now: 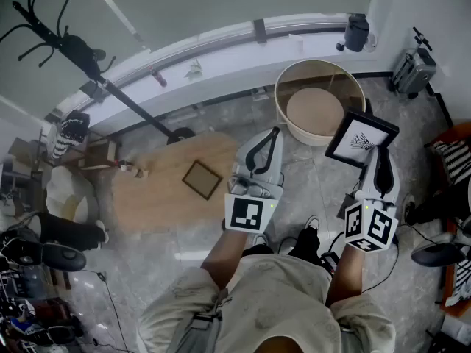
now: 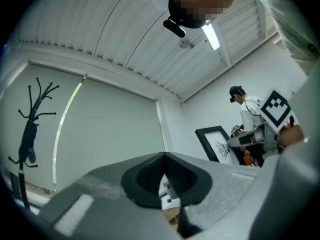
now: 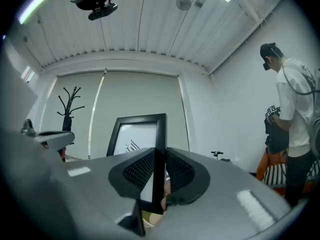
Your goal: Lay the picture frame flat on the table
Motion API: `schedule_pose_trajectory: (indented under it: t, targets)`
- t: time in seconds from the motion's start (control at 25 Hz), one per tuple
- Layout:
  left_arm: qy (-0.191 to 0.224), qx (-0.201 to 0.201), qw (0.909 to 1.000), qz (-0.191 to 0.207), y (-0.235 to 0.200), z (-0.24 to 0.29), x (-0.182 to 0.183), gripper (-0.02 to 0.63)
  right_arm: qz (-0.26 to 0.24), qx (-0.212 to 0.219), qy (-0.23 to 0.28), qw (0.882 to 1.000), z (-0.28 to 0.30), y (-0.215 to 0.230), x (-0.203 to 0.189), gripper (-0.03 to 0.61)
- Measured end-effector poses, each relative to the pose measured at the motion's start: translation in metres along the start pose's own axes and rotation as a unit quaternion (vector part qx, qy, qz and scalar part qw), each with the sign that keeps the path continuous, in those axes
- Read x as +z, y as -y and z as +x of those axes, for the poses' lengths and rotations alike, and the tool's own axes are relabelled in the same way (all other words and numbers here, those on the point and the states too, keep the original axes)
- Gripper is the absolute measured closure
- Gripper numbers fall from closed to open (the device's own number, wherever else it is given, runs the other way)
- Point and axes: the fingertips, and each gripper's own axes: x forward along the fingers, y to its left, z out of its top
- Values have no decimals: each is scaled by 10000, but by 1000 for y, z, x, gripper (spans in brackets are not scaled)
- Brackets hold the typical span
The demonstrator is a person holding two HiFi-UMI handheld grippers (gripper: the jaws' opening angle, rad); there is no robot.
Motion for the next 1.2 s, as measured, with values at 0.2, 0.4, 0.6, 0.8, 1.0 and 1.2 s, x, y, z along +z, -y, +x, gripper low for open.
schedule_pose_trajectory:
  t: [0.2, 0.4, 0.6, 0.8, 1.0, 1.2]
  targets:
    - [-93, 75, 9999, -120, -31, -49, 9, 611, -250, 66, 26, 9997, -31, -55, 10, 508]
    - [-90, 170, 9997, -165, -46, -71, 20, 611, -432, 115, 74, 9990, -47, -79, 22, 508]
    - [111, 123, 9998, -93, -30, -72, 36, 611, -423, 112, 152, 9989, -63, -70, 29, 508]
    - [182, 149, 9995, -218, -13, -74, 44, 611, -472, 168, 136, 9987, -73, -60, 35, 508]
    - [267, 117, 9995, -131, 10, -76, 52, 611, -477, 194, 205, 9985, -83, -45, 38, 508]
    - [221, 126, 9996, -121, 28, -76, 55, 611, -404, 224, 215, 9987, -90, -32, 37, 508]
